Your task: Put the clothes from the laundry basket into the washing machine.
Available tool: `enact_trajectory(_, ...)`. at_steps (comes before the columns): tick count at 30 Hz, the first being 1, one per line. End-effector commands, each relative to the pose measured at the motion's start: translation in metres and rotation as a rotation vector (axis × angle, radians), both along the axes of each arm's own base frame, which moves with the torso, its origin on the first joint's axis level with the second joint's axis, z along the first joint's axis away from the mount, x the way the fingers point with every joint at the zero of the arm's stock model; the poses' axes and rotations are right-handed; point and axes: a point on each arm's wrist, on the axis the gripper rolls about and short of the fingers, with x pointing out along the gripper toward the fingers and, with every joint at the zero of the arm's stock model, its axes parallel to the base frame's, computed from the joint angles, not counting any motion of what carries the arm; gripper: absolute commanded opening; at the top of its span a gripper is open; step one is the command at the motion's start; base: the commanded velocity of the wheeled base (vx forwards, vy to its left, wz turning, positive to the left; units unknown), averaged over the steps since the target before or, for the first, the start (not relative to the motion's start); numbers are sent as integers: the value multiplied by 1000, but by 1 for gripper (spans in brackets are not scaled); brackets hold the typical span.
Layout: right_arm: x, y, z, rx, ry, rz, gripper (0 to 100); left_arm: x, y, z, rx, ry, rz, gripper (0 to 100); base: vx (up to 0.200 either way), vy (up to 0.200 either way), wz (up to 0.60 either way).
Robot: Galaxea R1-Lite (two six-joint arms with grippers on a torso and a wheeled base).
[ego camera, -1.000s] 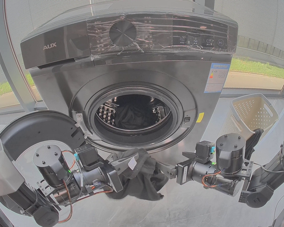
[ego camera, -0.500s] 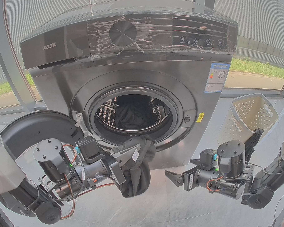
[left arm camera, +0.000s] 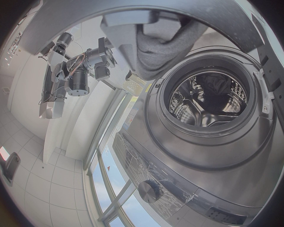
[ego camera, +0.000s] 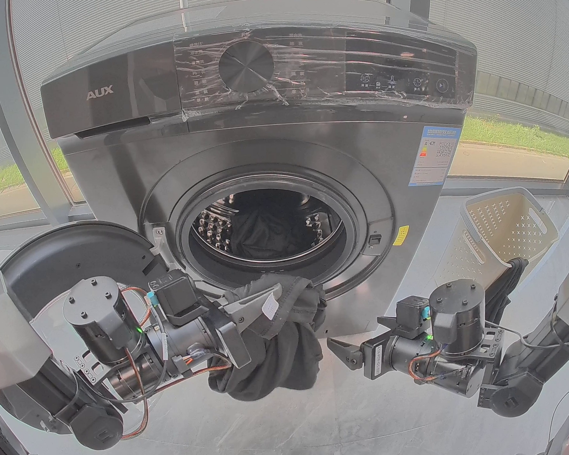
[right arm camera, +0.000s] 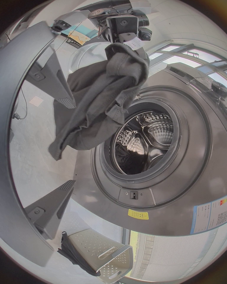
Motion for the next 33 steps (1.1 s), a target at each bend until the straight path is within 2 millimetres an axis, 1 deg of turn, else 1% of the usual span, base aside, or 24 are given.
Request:
enact_trajectory(1,5,1,-1,2,-2,-10,100,0,0,0,-1,-1,-2,0,0,0,0)
enact_trajectory(3,12,5,-3,3,-5,-19,100,-1,0,1,-16,8,-5,0,0,0,0)
enact_trajectory(5,14,6,-5,1,-3,-22,100,-2,-1,2,-22,13,-9,0,0,0,0)
enact_trajectory(6,21,8,-7,0,-4,-31,100,-4,-2,3,-30,17,-17,0,0,0,0)
enact_trajectory(13,41,18,-15,-4,-26,-44,100,-11,-1,2,-23,27,-52,0,0,0,0)
enact_trajectory(17,44,20,-18,-6,-23,-44,100,-11,-1,0,-14,30,-93,0,0,0,0)
enact_trajectory(19,44,19,-18,-5,-25,-46,100,-8,-1,-2,-8,30,-99,0,0,0,0)
enact_trajectory(21,44,17,-17,-6,-26,-51,100,-3,-4,-2,-10,26,-87,0,0,0,0)
enact_trajectory(24,42,15,-16,-8,-24,-51,100,-1,-5,0,-13,15,-80,0,0,0,0)
enact_trajectory(29,37,11,-11,-7,-29,-49,100,1,-5,-3,16,3,10,0,0,0,0)
enact_trajectory(31,35,9,-9,-6,-32,-50,100,0,-3,-4,28,1,17,0,0,0,0)
enact_trajectory(33,36,6,-10,-14,-31,-55,100,-2,-3,-2,23,-9,6,0,0,0,0)
